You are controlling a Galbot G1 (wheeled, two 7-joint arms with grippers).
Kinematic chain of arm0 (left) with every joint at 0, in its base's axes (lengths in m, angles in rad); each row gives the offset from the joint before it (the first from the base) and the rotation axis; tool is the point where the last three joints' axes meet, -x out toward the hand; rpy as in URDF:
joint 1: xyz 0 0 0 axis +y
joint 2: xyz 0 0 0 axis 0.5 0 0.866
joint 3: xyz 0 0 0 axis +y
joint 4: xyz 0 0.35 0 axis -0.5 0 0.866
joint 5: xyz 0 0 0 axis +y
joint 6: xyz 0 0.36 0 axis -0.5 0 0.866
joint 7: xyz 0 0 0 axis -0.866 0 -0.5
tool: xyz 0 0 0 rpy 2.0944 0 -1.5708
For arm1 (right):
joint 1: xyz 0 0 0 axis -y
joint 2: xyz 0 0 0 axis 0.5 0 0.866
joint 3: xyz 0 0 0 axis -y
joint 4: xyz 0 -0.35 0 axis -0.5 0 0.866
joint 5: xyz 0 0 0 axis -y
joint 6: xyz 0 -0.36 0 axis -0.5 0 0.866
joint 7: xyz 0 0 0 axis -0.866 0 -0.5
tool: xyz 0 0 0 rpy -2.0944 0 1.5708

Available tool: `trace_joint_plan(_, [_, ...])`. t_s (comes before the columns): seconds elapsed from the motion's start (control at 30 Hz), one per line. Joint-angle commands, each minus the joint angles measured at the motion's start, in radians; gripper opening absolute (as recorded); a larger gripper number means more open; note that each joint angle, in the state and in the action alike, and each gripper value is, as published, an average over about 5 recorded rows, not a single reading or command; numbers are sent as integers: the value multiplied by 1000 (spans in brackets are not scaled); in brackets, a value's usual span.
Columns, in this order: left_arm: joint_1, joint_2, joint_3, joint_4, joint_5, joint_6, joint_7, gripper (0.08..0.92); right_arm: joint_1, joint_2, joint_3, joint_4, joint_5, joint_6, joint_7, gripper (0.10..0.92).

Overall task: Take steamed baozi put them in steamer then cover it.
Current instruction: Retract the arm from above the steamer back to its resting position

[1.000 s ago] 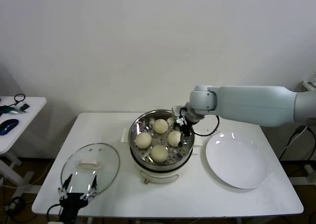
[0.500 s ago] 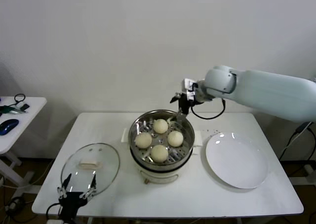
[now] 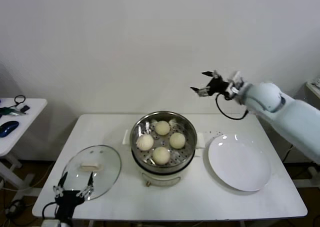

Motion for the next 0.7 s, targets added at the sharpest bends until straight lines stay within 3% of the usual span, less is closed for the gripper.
trace_joint_plan(0.03, [-6, 2, -2, -4, -5, 1, -5, 823, -1154, -24, 1064, 107, -135, 305, 89, 823])
trace_joint_plan(0.3, [-26, 12, -8, 4, 8, -23, -47, 823, -1458, 223, 1246, 79, -167, 552, 36, 823])
trace_joint_plan(0.43, [-32, 19, -10, 15, 76, -48, -91, 823, -1534, 316, 1253, 88, -175, 597, 33, 823])
trace_joint_plan(0.7, [-28, 67, -15, 52, 496, -99, -322, 823, -1575, 442, 1197, 63, -195, 643, 63, 823])
